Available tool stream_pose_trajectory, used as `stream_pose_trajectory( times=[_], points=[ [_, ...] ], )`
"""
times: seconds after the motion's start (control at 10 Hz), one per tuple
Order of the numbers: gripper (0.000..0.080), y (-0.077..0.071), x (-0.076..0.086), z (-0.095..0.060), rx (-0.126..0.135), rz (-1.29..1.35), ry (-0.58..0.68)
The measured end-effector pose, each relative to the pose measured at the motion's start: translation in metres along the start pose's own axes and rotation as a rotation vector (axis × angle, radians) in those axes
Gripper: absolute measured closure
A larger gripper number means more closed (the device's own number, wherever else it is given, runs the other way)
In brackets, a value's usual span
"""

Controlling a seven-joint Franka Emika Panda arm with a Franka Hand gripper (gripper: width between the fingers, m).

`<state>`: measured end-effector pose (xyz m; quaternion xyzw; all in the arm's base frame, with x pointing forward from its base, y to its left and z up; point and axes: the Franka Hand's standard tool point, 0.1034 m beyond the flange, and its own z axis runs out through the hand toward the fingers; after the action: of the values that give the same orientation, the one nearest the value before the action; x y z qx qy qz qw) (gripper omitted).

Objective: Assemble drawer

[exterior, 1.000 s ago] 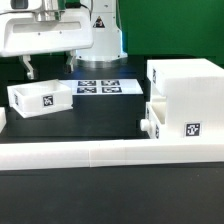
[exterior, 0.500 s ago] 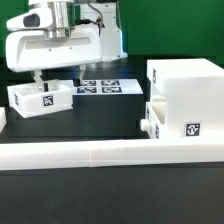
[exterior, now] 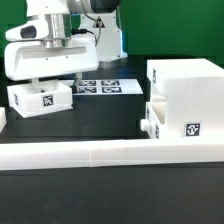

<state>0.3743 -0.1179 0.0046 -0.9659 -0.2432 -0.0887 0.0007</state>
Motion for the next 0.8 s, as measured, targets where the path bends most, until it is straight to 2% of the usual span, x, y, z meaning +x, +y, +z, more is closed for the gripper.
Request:
stream_pose_trajectory(
  times=[0.1,0.2,0.4,0.5,0.8],
  points=[
    [0.0275,0.0007,-0.0007,-0.0001,0.000,0.003,0.000],
    [0.0275,0.0005,0.0002,-0.0001,0.000,0.005,0.000],
    [0.0551,-0.0007,0.0039,-0.0001,0.000,0.002,0.002],
    [0.0723,-0.0012,0.0043,0.0000,0.000,0.000,0.002],
    [0.0758,-0.0015,0.0075,-0.0016,-0.002,-0.006,0.006]
  ],
)
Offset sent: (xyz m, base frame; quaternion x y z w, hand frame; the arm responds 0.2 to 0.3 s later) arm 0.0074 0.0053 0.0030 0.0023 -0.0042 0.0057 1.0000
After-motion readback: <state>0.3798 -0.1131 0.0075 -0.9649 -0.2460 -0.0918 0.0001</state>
